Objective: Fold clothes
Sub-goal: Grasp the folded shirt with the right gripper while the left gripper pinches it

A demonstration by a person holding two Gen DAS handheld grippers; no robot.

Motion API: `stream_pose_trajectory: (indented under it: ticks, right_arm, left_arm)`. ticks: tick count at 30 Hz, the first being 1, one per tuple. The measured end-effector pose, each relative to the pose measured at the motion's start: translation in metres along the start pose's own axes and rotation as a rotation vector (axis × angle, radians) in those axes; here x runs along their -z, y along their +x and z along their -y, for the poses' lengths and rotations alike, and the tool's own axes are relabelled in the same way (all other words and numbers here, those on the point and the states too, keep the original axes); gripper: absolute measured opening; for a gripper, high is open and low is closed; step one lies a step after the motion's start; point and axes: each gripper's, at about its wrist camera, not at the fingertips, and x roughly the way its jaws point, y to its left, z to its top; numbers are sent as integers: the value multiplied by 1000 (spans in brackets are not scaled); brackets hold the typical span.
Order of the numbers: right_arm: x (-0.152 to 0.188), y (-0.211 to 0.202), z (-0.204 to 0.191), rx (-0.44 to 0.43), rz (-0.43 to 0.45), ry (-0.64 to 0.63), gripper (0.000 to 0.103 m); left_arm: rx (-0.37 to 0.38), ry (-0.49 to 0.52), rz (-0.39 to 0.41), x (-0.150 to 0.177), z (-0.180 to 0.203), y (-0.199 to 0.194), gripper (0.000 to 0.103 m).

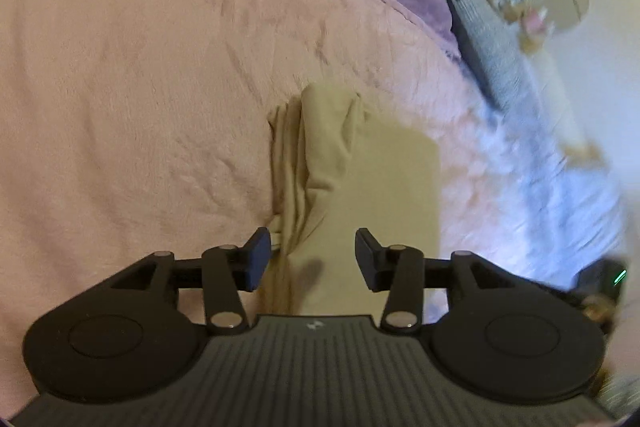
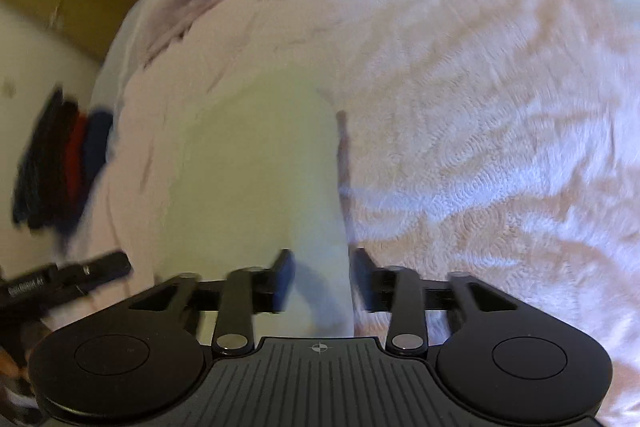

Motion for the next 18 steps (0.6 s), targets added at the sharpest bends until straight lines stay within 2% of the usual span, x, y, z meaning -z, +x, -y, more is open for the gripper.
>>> stream_pose_trajectory:
  ticks: [2, 4, 7, 9, 14, 18]
  right_arm:
    - [-4, 3, 12, -44, 25, 66, 75]
    - [-6, 9, 21, -93, 26, 125, 75]
    - [-6, 21, 33, -159, 30, 206, 75]
    - [-7, 29, 41, -188, 26, 245, 75]
    - [-10, 50, 56, -263, 24, 299, 75]
    - [-16, 59, 63, -318, 14, 327, 75]
  left_arm:
    - [47, -80, -23, -5, -16, 15, 47]
    - [93, -149, -52, -9, -30, 31, 48]
    - [111, -205, -73, -10, -46, 47, 53]
    - [131, -231, -71, -8, -55, 54, 61]
    - [223, -279, -65, -9, -69, 67, 65]
    - [278, -276, -80, -14, -67, 80, 65]
